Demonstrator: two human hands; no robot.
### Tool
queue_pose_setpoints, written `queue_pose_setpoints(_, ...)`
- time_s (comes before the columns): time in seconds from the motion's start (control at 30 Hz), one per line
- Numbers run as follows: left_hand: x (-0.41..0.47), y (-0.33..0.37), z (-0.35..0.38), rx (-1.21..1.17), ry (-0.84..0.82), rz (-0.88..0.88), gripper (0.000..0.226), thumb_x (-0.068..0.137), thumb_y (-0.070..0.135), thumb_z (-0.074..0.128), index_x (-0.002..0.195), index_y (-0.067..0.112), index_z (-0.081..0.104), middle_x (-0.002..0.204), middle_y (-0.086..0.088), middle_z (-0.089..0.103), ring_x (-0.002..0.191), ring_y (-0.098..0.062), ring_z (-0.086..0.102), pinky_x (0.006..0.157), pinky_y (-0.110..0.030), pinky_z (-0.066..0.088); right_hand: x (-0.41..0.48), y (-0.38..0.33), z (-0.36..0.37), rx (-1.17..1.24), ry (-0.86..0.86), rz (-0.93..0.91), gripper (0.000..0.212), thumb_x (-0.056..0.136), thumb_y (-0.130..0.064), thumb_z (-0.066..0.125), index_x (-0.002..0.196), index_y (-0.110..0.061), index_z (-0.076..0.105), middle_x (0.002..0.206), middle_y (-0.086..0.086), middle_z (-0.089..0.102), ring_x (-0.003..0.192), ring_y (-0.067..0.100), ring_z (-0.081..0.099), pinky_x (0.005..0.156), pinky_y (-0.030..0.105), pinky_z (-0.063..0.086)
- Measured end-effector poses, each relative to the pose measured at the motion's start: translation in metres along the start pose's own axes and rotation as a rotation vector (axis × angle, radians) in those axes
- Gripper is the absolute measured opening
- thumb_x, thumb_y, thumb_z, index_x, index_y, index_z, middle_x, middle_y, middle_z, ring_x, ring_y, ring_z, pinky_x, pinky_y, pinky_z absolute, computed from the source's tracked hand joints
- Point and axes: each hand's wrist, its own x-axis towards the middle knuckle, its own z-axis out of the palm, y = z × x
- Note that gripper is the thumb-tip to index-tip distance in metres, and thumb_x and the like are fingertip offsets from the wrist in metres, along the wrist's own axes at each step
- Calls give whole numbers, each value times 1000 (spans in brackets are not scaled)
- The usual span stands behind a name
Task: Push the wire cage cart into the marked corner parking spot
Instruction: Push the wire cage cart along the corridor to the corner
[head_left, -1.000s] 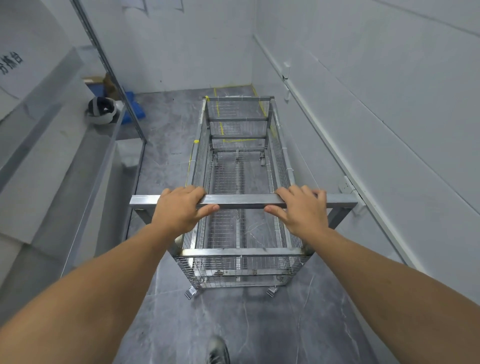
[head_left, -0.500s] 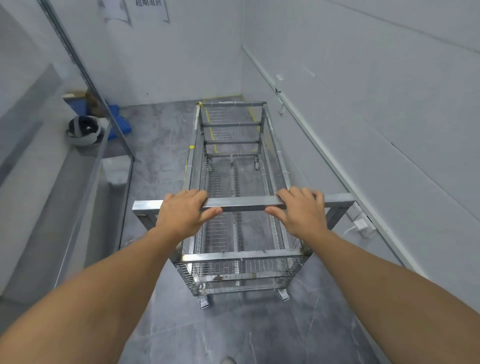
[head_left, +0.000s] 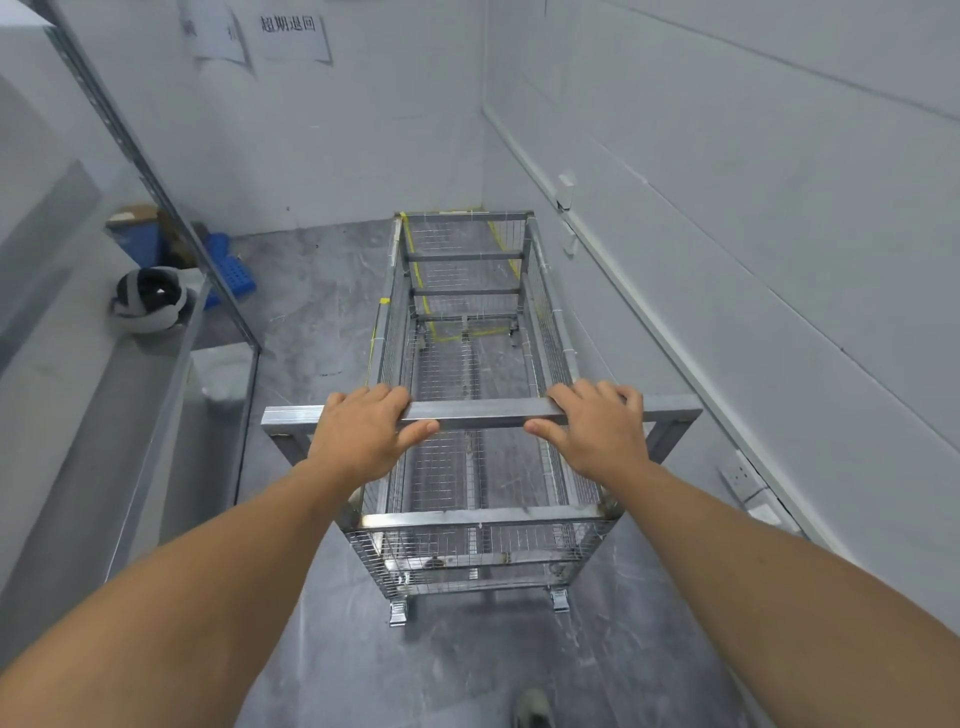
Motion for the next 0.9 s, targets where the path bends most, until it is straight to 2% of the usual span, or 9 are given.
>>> queue_pose_setpoints(0.3, 108, -36, 18, 27, -2, -4, 50, 84, 76, 24, 86, 31, 46, 79, 14, 47, 76, -13, 42, 74, -35, 26, 109, 22, 20, -10, -1, -24, 56, 86, -77, 26, 107, -34, 54, 102, -8, 59, 99, 19, 49, 93, 43, 26)
queue_pose_setpoints(0.47, 171, -53, 25, 29, 13, -7, 50, 83, 78, 21, 80, 32, 41, 72, 16, 39, 70, -13, 41, 70, -35, 25, 173, 36, 29, -15, -1, -20, 61, 84, -79, 18, 107, -35, 53, 101, -9, 57, 97, 18, 48, 91, 43, 26)
queue_pose_setpoints(0.63, 230, -76, 35, 40, 8, -4, 52, 83, 80, 20, 81, 32, 41, 75, 13, 45, 72, -14, 43, 71, -35, 26, 235, 48, 41, -20, 3, -28, 56, 87, -78, 23, 107, -35, 54, 101, -9, 57, 96, 19, 48, 90, 42, 24)
queue_pose_setpoints(0.9, 337, -117, 46, 38, 20, 15, 51, 83, 78, 22, 78, 30, 39, 76, 10, 48, 72, -16, 43, 71, -35, 27, 346, 59, 56, -23, -9, -18, 60, 86, -78, 20, 112, -35, 54, 107, -9, 58, 103, 20, 48, 93, 42, 24)
